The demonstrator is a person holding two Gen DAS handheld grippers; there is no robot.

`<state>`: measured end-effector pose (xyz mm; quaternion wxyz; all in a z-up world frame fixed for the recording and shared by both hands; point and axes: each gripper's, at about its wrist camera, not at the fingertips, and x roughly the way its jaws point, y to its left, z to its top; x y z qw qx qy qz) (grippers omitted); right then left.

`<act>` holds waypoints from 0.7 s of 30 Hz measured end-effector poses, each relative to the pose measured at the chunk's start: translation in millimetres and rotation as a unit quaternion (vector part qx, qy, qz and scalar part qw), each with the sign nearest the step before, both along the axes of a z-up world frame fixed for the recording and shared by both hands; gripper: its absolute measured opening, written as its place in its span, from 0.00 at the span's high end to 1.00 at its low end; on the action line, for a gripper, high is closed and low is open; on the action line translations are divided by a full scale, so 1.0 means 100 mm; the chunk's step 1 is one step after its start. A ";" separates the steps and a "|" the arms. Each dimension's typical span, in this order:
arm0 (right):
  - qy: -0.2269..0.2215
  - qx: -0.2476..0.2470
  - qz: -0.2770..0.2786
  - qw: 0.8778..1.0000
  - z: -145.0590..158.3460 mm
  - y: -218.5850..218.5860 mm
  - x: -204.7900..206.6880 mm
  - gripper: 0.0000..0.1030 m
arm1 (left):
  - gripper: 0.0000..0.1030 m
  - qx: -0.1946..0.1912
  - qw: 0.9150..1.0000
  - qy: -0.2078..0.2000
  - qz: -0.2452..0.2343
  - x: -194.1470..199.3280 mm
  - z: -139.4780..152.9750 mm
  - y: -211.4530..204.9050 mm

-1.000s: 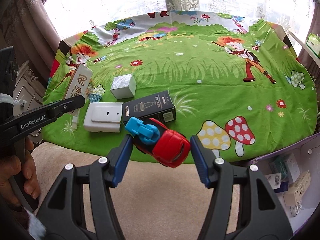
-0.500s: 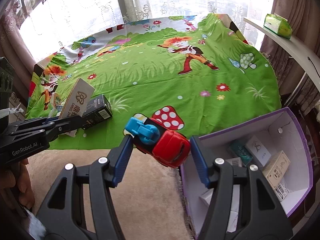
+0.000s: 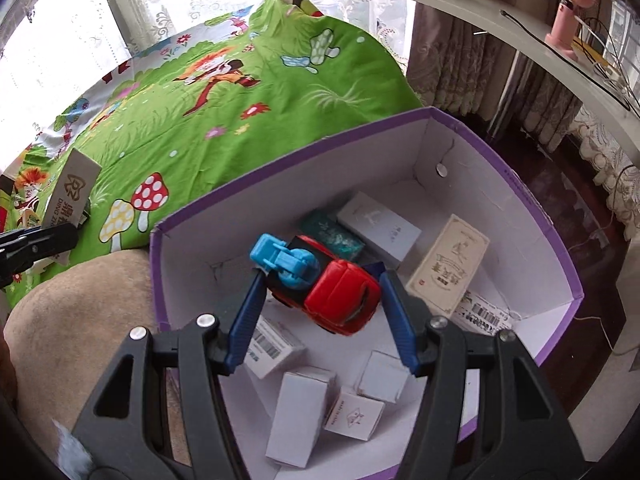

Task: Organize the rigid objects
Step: 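Lift both held items and carry them over the purple box, then open both tools to drop the toy car and tan box inside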

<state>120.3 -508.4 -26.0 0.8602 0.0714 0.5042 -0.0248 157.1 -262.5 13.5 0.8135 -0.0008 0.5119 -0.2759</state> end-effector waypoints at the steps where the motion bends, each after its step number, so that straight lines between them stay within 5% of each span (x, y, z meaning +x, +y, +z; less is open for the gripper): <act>1: 0.004 0.000 -0.006 1.000 -0.04 -0.05 -0.01 0.39 | 0.84 0.002 1.000 0.000 -0.006 0.00 -0.01 -0.05; 10: 0.029 0.011 -0.002 1.000 -0.35 -0.16 -0.02 0.39 | 0.84 0.016 0.999 0.006 -0.049 -0.04 -0.07 -0.45; 14: 0.051 0.017 0.001 0.999 -0.50 -0.19 -0.02 0.30 | 0.84 0.020 0.998 0.009 -0.053 -0.04 -0.10 -0.49; 21: 0.033 0.020 -0.030 0.999 -0.39 -0.36 -0.05 0.25 | 0.84 0.021 0.997 0.012 -0.068 -0.05 -0.12 -0.58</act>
